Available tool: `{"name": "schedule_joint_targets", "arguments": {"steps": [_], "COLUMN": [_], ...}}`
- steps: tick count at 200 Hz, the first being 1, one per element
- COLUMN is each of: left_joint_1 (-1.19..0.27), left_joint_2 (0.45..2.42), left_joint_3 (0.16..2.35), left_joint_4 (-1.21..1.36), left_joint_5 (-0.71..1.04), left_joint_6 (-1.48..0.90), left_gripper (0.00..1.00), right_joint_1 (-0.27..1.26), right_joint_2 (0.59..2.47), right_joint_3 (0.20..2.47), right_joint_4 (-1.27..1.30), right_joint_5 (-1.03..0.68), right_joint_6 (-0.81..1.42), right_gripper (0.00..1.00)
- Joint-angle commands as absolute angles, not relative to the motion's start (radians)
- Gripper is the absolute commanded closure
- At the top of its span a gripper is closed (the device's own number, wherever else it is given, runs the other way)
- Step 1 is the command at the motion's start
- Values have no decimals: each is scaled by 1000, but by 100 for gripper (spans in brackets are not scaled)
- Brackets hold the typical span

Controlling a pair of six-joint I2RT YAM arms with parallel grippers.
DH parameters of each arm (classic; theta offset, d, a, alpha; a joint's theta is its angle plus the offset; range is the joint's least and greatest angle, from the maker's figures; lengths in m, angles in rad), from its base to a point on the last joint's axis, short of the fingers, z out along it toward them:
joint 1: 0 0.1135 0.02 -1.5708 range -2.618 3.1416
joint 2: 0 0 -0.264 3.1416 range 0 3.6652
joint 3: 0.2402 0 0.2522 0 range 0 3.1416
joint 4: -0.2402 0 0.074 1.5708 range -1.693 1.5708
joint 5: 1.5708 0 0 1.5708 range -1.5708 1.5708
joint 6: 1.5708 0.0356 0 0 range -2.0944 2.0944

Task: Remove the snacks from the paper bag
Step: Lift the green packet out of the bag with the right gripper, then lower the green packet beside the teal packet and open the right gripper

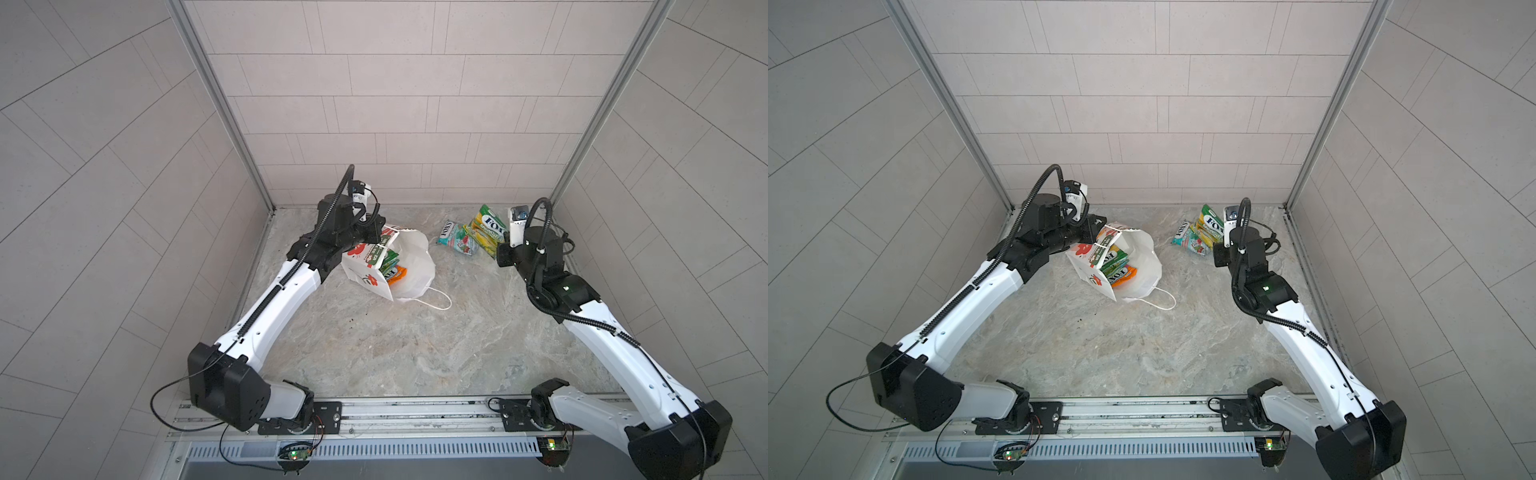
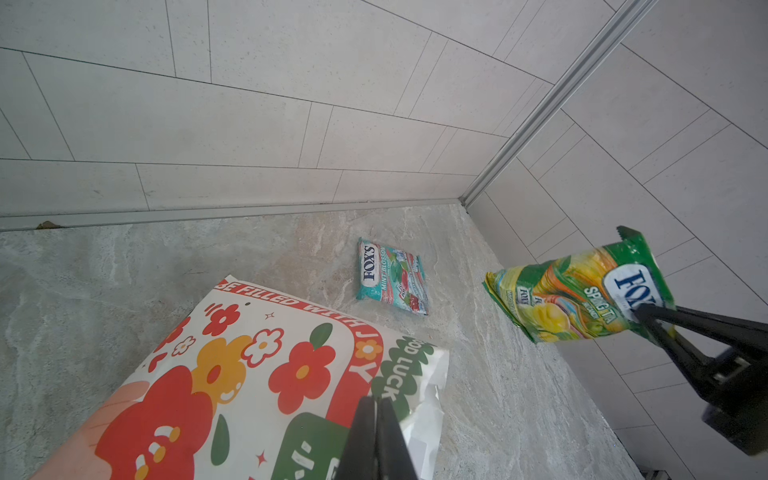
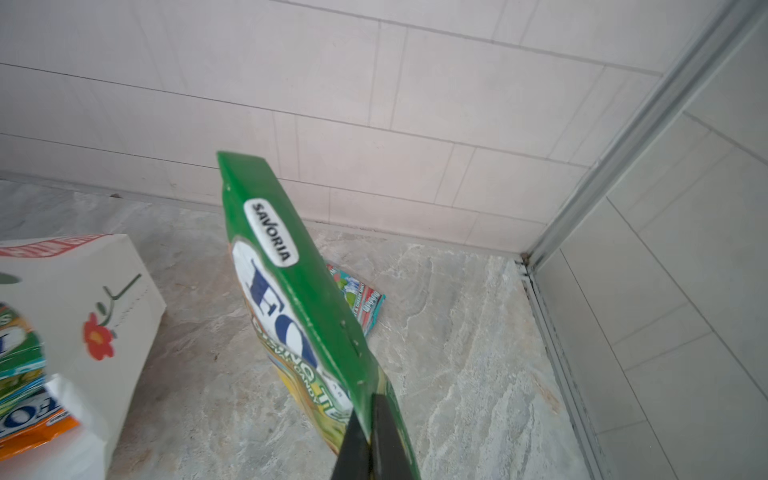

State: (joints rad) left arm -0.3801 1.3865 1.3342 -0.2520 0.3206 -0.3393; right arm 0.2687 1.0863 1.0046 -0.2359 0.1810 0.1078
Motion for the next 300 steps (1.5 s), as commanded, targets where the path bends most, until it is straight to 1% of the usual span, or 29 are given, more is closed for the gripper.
{"name": "schedule_joint_targets", "arguments": {"steps": [1,61,104,168,211,240,273,300], "left_joint_1": [-383,-383,-383,-383,-383,-383,-383,-383], "left_joint_2": [1364,1364,1364,1366,1367,1369,1371,1376], "left_joint_3": [1328,1327,1327,1330,1329,1328,1327,1328], "left_joint_4": [-236,-235,-236,-236,-235,-235,-236,-237], "left_joint_5": [327,335,337,340,339,338,335,334], "left_joint_6": [-329,-331,-331,-332,-333,-331,-331,-329], "left_gripper": [100,100,100,100,100,100,100,100], "right_joint_1": [224,109,58,-86,-160,-186,-193,-195], "right_joint_2": [1133,1293,1397,1520,1614,1695,1773,1802], "right_joint_3": [986,969,982,953,932,973,1070,1118], "right_joint_4": [-187,-31,33,126,185,184,87,27], "right_joint_5": [88,-82,-155,-279,-328,-364,-394,-392], "right_joint_6": [208,356,415,500,540,529,484,457], "right_gripper": [100,100,100,100,100,100,100,100]}}
